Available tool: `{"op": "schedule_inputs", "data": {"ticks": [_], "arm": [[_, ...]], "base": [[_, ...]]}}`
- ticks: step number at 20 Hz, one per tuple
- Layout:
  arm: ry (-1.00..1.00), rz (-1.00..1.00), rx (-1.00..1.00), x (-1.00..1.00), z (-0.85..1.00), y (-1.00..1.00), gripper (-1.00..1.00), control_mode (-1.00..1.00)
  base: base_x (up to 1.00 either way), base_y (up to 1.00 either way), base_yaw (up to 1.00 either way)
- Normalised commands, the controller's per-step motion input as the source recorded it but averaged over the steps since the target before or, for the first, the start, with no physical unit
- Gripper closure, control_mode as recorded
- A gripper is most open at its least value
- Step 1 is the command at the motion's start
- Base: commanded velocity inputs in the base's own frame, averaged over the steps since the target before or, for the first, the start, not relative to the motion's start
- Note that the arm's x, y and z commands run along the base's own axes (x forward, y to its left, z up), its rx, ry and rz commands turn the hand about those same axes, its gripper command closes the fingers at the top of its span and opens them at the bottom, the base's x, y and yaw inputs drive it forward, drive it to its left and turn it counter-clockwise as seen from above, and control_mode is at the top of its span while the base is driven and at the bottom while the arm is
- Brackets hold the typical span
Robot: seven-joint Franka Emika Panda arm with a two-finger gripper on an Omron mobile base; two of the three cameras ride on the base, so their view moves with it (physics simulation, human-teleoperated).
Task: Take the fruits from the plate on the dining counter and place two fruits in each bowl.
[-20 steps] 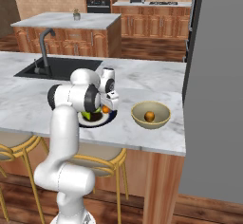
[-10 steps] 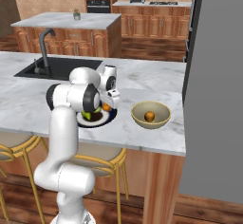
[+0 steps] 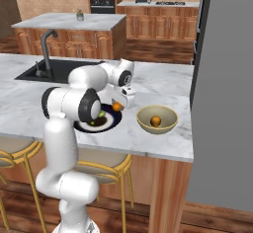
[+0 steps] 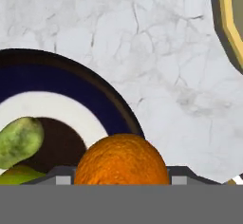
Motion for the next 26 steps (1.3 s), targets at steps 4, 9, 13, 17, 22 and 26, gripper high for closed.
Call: {"op": "schedule_inputs", "data": {"ticks": [4,9,13,17,22,26], "arm": [[0.01,0.05,0.0,-0.43,0.39,-0.61,1.0,-1.0],[0.01,0.06,0.0,-0.28,0.24,-0.77,1.0,-1.0],[0.02,0.05,0.0,-0.08,0.05,-0.83,1.0,-1.0],[0.0,0.05,0.0,-0.03,0.0,-0.84,1.0,-1.0],[0.0,0.04,-0.04,0.04,-0.11,-0.73,1.0,-1.0],[0.01,0.0,-0.07,0.35,-0.18,-0.55,1.0,-1.0]], "base": [[0.0,0.0,0.0],[0.0,0.0,0.0],[0.0,0.0,0.0],[0.0,0.0,0.0],[0.0,0.0,0.0],[0.0,0.0,0.0]]}}
